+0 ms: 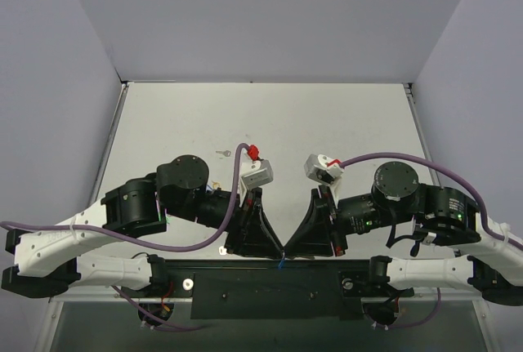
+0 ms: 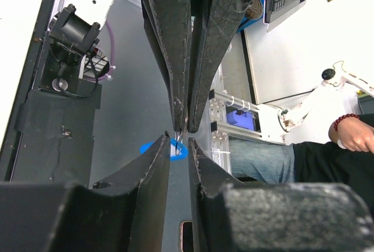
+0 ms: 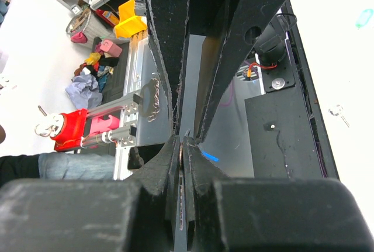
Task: Remove the keys from the keyring
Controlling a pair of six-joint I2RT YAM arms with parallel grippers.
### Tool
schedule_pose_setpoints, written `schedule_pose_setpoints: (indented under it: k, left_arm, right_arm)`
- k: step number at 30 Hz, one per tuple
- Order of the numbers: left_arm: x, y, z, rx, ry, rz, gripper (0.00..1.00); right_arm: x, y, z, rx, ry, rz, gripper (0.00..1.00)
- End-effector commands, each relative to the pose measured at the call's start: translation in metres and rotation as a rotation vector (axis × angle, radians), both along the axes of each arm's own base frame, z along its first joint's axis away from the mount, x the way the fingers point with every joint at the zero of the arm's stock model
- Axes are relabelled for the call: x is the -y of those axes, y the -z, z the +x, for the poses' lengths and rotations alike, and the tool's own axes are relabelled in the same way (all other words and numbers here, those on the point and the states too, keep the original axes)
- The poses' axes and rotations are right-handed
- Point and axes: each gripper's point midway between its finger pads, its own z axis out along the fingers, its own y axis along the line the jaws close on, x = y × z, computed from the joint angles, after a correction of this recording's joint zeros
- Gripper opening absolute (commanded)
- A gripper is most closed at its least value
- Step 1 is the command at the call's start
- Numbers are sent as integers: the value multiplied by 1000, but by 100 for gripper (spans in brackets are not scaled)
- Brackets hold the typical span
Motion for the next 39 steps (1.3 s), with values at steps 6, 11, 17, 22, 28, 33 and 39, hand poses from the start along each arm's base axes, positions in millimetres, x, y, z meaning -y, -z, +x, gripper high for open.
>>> schedule_pose_setpoints:
  k: [6, 11, 17, 22, 28, 33, 39]
  left_arm:
    - [8, -12, -5, -1, 34, -66, 12]
    - [9, -11, -5, -7, 36, -62, 0]
    - [7, -18, 0, -4, -5, -101, 0]
    - [5, -19, 12, -10, -97, -115, 0]
    - [1, -22, 25, -31, -191, -146, 0]
    - [-5, -31, 29, -63, -238, -193, 0]
    - [-10, -31, 32, -90, -271, -220, 0]
  right_arm:
    - [-1, -22, -2, 27, -20, 71, 0]
    - [0, -21, 0, 29, -6, 70, 0]
    - [1, -18, 5, 32, 29, 66, 0]
    - [3, -15, 15, 42, 93, 66, 0]
    - [0, -16, 28, 44, 166, 77, 0]
    - [-1, -22, 31, 41, 191, 125, 0]
    - [-5, -24, 33, 34, 199, 143, 0]
